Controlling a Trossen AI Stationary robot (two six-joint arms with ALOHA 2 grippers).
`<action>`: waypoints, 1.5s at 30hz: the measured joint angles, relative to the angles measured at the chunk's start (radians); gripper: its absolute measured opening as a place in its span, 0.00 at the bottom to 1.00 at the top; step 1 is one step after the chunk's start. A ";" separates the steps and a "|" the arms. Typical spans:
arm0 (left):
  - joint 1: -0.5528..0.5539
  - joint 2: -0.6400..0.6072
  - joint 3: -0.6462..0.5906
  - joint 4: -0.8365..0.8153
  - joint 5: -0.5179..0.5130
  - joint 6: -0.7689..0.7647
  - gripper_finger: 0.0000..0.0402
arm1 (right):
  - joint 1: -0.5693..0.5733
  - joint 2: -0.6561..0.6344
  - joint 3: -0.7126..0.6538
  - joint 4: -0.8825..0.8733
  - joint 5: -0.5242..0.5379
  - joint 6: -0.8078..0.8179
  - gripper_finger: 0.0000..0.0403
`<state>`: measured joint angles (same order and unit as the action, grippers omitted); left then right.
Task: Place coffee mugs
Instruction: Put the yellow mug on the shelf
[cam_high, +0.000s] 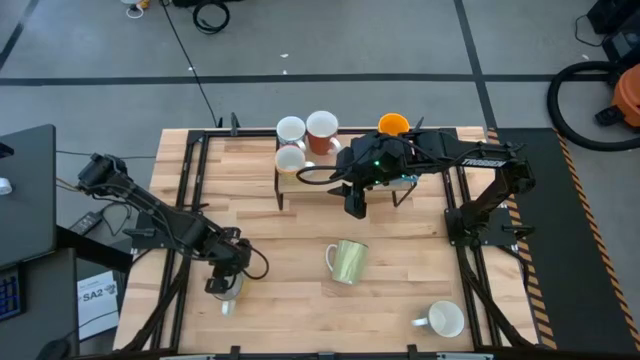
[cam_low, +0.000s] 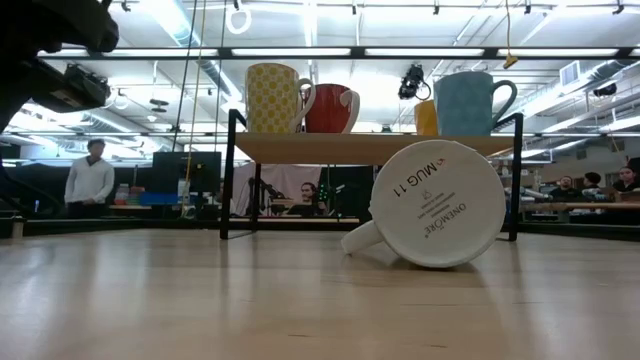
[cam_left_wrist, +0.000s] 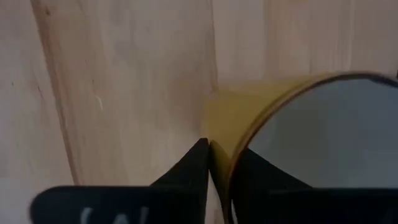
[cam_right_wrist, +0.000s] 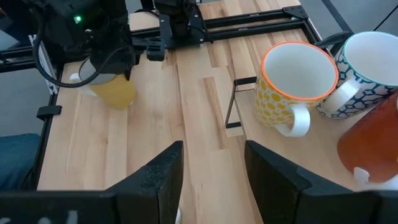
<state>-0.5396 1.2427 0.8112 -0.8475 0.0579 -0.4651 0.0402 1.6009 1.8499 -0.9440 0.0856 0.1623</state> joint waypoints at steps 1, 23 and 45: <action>0.000 0.001 0.000 0.001 -0.008 -0.017 0.11 | 0.000 0.000 0.000 0.000 0.000 0.000 0.43; 0.332 0.005 0.002 0.333 -0.260 -0.413 0.08 | -0.030 0.000 0.000 0.000 0.000 -0.035 0.43; 0.431 0.069 0.002 0.268 -0.236 -0.420 0.08 | -0.051 0.000 0.000 0.008 0.000 -0.035 0.43</action>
<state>-0.1085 1.3112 0.8135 -0.5795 -0.1784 -0.8852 -0.0109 1.6009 1.8499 -0.9363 0.0856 0.1272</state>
